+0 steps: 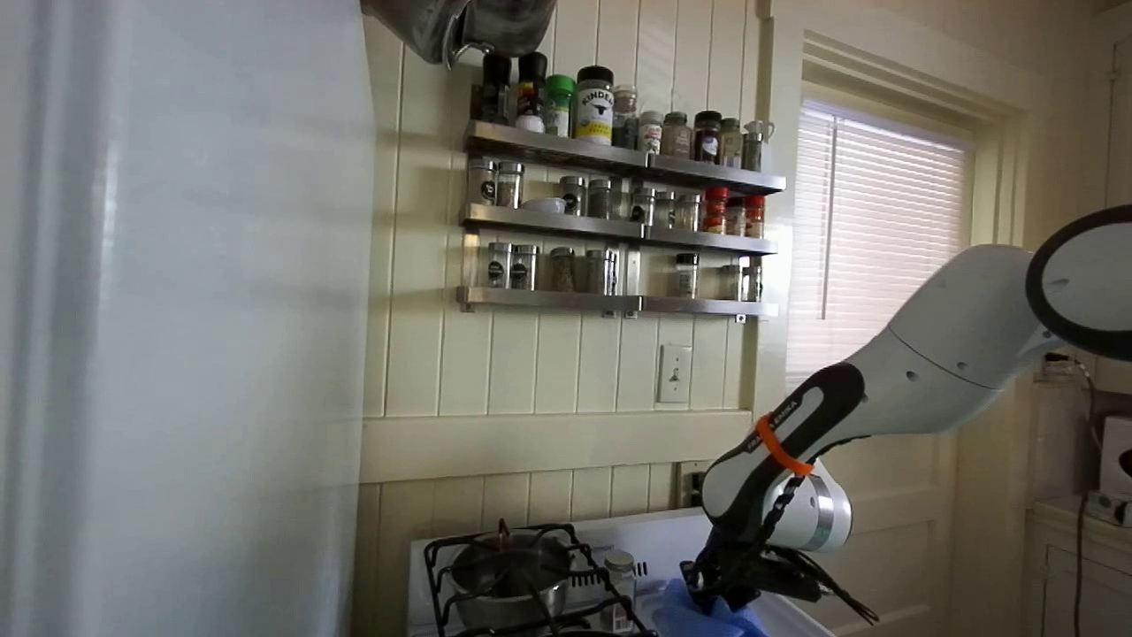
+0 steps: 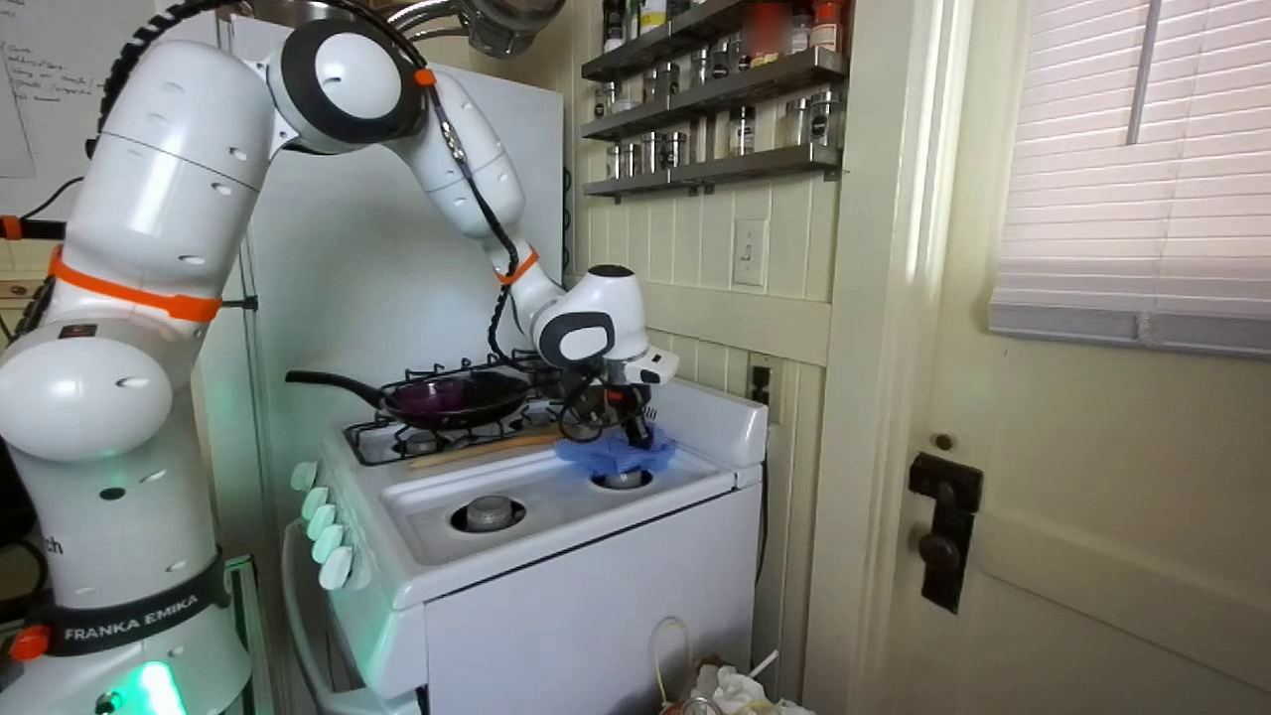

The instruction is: Use the blue fabric to wipe the right side of the stove.

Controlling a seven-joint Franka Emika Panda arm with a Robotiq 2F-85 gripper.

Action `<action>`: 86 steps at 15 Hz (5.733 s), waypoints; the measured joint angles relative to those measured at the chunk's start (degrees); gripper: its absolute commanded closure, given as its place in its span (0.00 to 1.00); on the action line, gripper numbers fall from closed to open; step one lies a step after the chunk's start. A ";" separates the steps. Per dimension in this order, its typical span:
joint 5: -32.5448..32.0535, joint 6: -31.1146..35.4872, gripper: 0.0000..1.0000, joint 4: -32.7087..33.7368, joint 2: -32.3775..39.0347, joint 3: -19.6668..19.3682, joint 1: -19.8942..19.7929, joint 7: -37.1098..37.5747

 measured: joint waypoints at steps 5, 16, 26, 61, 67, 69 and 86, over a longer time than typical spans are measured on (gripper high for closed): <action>-0.07 0.00 1.00 -1.31 -0.88 -3.48 0.06 7.35; -17.14 -2.03 1.00 -10.04 -7.00 -18.53 9.94 37.93; -7.03 -11.15 1.00 -14.32 -12.48 -4.86 5.92 19.82; -0.36 0.28 1.00 -4.94 -3.23 -4.20 3.25 17.36; 1.36 8.13 1.00 -5.89 -2.62 4.37 -0.81 -0.21; 2.84 8.10 1.00 -5.78 -2.82 9.15 -3.12 -6.40; 21.74 -9.36 1.00 -21.56 -16.70 13.51 -10.14 -31.58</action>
